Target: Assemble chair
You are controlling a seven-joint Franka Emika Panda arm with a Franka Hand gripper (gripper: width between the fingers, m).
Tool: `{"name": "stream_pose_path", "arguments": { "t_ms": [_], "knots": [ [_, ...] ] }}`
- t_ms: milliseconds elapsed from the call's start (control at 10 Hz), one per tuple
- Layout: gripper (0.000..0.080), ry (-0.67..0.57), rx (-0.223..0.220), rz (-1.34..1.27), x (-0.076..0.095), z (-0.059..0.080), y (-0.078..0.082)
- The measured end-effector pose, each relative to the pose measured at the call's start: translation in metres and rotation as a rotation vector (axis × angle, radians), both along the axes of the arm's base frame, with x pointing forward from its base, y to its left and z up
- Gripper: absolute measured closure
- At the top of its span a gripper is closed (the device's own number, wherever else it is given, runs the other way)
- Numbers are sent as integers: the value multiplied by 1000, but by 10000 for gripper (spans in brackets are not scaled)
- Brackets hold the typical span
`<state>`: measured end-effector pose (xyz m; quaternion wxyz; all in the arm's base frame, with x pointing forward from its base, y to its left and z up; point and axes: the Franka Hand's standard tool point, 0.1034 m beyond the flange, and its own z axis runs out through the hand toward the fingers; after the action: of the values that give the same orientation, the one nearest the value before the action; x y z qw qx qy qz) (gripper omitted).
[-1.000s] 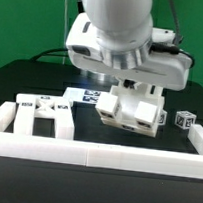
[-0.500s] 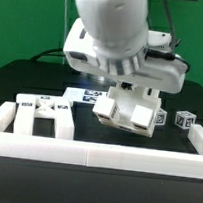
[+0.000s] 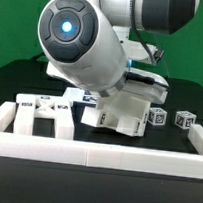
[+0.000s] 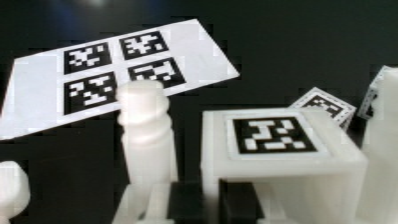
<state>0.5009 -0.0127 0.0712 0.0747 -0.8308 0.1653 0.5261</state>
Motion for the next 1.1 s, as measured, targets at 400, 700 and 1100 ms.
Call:
{"name": "stream_pose_path", "arguments": {
  "t_ms": [400, 700, 1100],
  "knots": [
    [237, -24, -9, -5, 4, -4, -3],
    [155, -83, -26, 5, 21, 22, -12],
    [151, -139, -38, -9, 26, 60, -26]
  ]
}}
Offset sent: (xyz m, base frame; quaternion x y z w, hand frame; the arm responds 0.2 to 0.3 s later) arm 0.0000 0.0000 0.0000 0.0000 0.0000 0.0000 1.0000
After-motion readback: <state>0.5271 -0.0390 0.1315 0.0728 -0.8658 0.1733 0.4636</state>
